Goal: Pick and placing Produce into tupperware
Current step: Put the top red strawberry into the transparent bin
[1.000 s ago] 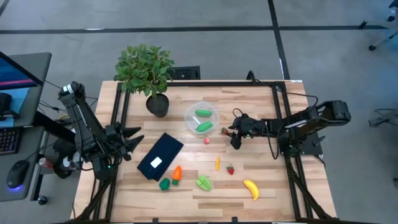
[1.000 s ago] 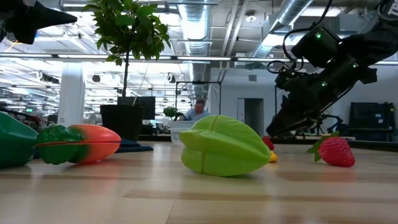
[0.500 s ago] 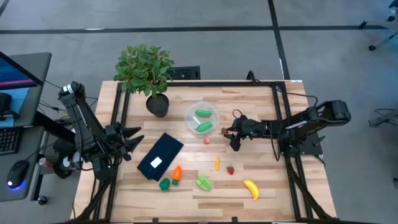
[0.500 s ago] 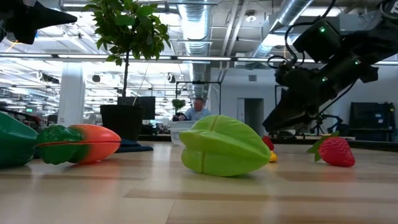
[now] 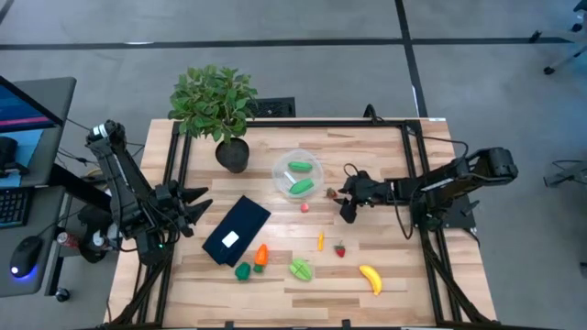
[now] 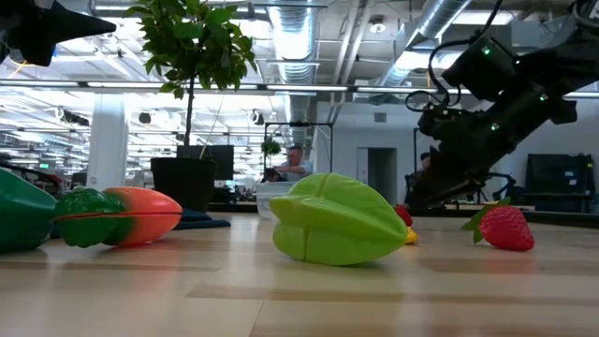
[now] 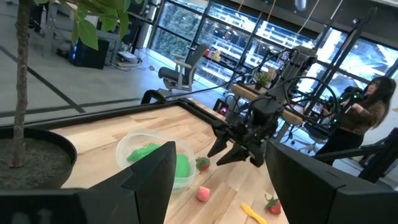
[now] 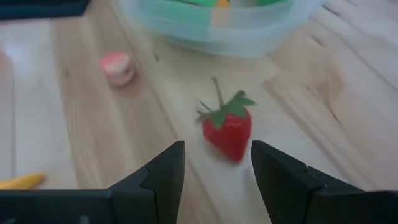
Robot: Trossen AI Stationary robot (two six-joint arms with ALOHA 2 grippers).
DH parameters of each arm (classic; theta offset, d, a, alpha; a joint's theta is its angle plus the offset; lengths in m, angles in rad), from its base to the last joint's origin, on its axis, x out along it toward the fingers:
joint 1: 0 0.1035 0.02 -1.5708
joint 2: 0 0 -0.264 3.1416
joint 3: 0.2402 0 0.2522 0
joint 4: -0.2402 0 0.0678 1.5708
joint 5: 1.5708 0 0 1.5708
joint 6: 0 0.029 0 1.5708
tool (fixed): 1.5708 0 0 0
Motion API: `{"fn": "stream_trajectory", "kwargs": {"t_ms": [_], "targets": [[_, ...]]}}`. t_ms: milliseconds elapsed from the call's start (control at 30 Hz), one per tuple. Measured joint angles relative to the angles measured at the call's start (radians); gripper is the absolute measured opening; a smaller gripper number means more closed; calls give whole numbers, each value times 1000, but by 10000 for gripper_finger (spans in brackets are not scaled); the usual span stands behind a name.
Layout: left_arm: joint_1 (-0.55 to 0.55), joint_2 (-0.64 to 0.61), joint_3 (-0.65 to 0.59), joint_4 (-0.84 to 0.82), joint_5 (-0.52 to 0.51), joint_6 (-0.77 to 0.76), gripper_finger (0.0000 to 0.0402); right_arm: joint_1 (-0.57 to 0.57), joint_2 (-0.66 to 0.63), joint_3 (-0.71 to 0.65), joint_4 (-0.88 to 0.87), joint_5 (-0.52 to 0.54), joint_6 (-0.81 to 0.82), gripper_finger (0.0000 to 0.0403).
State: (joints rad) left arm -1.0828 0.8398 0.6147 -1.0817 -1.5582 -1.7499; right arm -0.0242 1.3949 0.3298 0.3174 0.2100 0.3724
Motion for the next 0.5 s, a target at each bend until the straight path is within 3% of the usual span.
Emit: {"fn": "stream_trajectory", "kwargs": {"t_ms": [267,500], "targets": [[0,0,0,0,-1,10,236,-16,0,4,5,-3,-13,181],[0,0,0,0,-1,10,236,-34,0,4,5,-20,-7,230]]}}
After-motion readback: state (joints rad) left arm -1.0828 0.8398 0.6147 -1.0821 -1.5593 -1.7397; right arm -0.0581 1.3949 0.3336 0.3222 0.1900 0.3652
